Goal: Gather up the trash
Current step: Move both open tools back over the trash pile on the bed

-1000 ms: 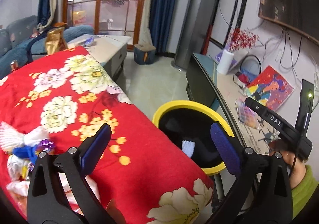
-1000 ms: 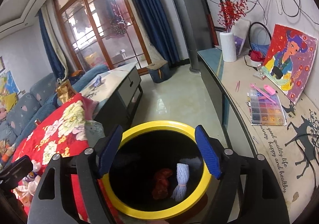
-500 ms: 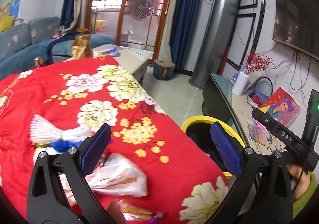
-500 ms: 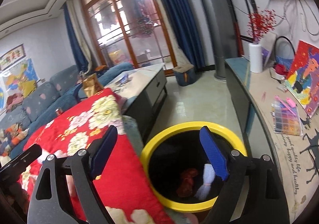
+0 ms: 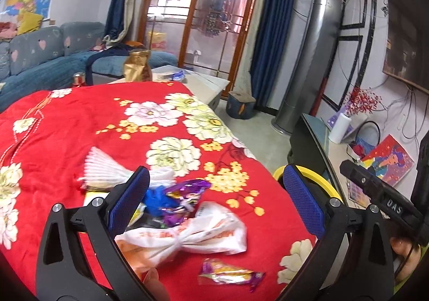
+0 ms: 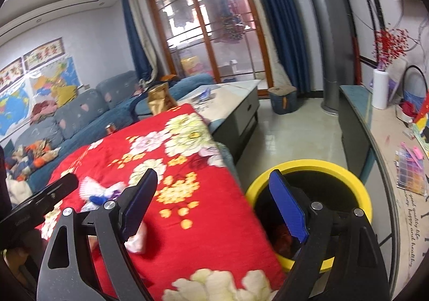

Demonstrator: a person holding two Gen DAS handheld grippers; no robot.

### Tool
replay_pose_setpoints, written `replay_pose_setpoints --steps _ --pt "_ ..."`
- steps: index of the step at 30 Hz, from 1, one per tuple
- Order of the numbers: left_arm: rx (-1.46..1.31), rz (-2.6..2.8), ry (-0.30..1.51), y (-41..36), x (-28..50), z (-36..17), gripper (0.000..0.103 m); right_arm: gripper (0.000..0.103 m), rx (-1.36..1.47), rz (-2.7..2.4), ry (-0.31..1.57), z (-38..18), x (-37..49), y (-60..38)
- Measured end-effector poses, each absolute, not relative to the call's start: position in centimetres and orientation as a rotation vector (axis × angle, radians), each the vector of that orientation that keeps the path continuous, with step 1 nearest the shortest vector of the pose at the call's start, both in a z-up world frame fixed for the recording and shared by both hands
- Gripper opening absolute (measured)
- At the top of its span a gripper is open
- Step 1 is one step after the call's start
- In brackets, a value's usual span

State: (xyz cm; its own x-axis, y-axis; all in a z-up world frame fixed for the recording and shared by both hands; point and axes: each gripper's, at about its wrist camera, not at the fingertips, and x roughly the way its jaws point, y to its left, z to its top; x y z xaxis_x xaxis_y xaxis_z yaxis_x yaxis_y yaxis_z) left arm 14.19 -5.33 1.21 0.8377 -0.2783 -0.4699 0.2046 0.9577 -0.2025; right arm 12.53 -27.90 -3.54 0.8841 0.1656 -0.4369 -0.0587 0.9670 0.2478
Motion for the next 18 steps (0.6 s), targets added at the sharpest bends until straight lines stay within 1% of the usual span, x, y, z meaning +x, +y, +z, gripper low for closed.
replay_pose_setpoints --steps 18 --pt "-0.228 -0.131 0.522 2.1 13.1 0.3 0.092 0.083 0.138 0.284 0.544 -4.4 11.7 -19.9"
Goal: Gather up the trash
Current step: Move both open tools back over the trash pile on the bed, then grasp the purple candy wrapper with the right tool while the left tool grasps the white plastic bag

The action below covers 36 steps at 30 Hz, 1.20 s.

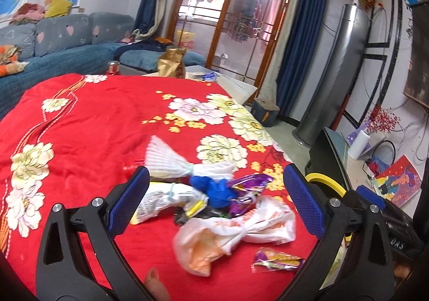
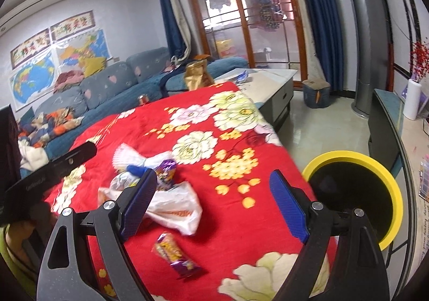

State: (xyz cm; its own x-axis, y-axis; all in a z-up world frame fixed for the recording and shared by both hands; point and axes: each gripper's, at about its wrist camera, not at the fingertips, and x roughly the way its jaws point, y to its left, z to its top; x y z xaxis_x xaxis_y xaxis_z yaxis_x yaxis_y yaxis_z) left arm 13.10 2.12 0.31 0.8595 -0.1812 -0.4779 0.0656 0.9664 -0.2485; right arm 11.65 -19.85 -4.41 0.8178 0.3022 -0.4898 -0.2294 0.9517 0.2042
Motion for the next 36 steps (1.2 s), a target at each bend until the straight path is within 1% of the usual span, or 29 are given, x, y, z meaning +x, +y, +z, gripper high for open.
replay_pose_setpoints --steps 11,20,22,24,27,35,36 --pt "-0.279 -0.059 0.565 6.4 13.4 -1.4 0.092 0.083 0.094 0.357 0.614 -6.1 11.4 -16.5" --pt "-0.332 -0.031 0.636 9.4 14.2 -4.1 0.092 0.083 0.049 0.399 0.683 -8.2 11.5 -14.7" --pt "-0.351 -0.036 0.656 9.9 14.5 -4.9 0.090 0.083 0.041 0.404 0.704 -8.9 11.6 -14.5" --pt "-0.376 -0.047 0.676 10.3 14.7 -5.6 0.082 0.083 0.032 0.406 0.725 -9.5 11.6 -14.5" --pt "-0.414 -0.072 0.694 10.6 14.6 -6.1 0.075 0.083 0.023 0.408 0.747 -10.3 11.5 -14.6" --pt "-0.480 -0.277 0.712 8.8 13.5 -6.2 0.075 0.083 0.024 0.417 0.805 -11.9 11.8 -15.3" --pt "-0.479 -0.295 0.715 8.4 13.3 -6.3 0.073 0.083 0.028 0.424 0.814 -12.1 11.8 -15.3"
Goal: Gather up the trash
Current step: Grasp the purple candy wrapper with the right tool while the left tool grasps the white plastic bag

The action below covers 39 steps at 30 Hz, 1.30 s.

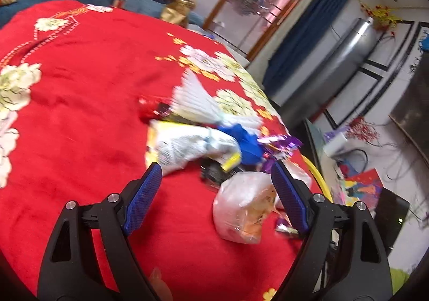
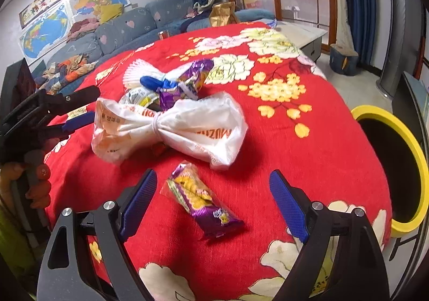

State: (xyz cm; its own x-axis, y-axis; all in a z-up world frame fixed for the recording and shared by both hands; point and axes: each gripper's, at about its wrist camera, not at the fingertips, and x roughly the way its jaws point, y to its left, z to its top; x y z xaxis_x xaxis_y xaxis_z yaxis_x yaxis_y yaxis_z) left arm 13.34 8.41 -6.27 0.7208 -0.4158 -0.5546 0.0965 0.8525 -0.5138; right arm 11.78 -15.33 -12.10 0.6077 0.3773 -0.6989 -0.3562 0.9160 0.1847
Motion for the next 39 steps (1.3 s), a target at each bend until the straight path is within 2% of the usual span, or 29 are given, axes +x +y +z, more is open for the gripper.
replay_pose_setpoints --steps 8,14,27,37,38,39 --pt "-0.468 -0.345 0.741 6.6 12.9 -6.7 0.072 0.063 0.044 0.470 0.882 -13.4 11.4 -15.3" --pt "-0.472 -0.418 0.740 5.6 12.3 -6.4 0.072 0.033 0.043 0.474 0.898 -13.6 11.1 -15.7" --pt "-0.430 -0.590 0.738 2.7 10.2 -5.9 0.072 0.032 0.065 0.472 0.915 -13.4 10.4 -17.6" --pt "-0.371 -0.490 0.829 1.4 10.9 -7.5 0.071 0.032 0.067 0.477 0.918 -13.2 10.0 -18.0" --pt "-0.378 -0.485 0.837 1.6 11.1 -7.8 0.069 0.032 0.065 0.478 0.918 -13.2 9.8 -18.1" --pt "-0.383 -0.480 0.846 1.6 11.2 -8.0 0.060 0.032 0.065 0.478 0.918 -13.1 9.6 -18.3"
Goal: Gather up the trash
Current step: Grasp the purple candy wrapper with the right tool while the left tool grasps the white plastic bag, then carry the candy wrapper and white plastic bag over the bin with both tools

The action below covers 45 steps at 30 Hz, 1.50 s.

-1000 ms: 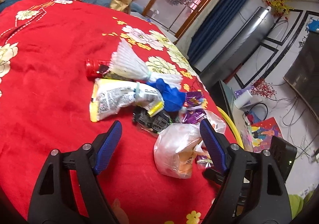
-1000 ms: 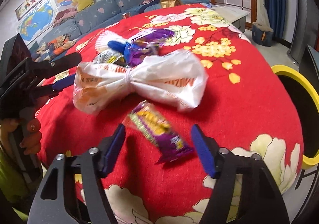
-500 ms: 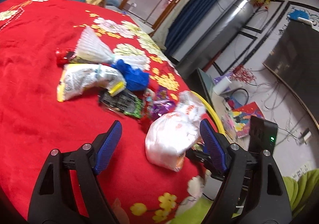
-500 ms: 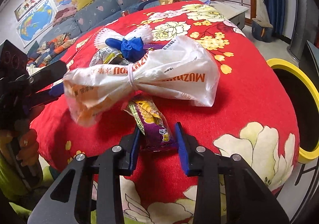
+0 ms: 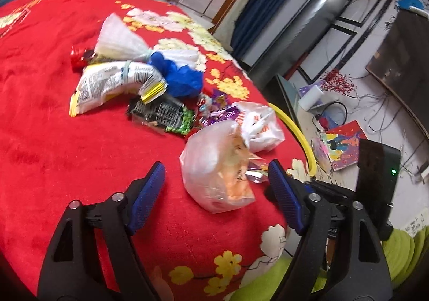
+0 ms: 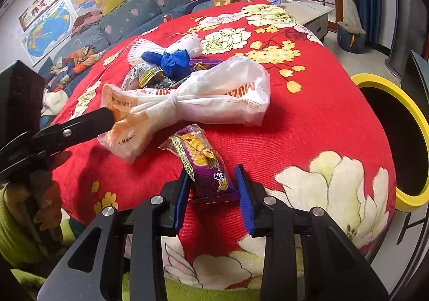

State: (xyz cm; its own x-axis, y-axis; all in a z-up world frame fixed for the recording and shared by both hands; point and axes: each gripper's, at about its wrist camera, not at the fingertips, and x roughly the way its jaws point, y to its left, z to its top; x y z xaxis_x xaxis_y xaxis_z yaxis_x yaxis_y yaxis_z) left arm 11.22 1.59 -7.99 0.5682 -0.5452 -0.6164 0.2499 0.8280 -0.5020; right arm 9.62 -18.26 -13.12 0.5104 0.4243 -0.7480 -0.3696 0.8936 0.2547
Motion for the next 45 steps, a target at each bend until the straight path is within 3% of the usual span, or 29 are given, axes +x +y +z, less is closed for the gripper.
replay_pose_setpoints --steps 1,2,8,27,45 --pt "-0.381 -0.482 0.856 1.5 11.3 -8.1 0.053 0.032 0.064 0.478 0.919 -13.1 9.5 -18.4" --pt "-0.376 -0.485 0.861 1.4 11.4 -8.2 0.038 0.032 0.064 0.477 0.919 -13.0 9.3 -18.5" --pt "-0.342 -0.488 0.839 0.5 11.0 -7.4 0.023 0.032 0.070 0.442 0.909 -12.3 8.5 -20.2" --pt "-0.233 -0.484 0.695 -3.8 11.0 -1.4 0.020 0.032 0.185 0.258 0.788 -9.3 8.6 -27.3" --pt "-0.144 -0.544 0.681 -9.3 12.7 0.3 0.020 0.032 0.287 0.055 0.660 -7.2 9.3 -35.3"
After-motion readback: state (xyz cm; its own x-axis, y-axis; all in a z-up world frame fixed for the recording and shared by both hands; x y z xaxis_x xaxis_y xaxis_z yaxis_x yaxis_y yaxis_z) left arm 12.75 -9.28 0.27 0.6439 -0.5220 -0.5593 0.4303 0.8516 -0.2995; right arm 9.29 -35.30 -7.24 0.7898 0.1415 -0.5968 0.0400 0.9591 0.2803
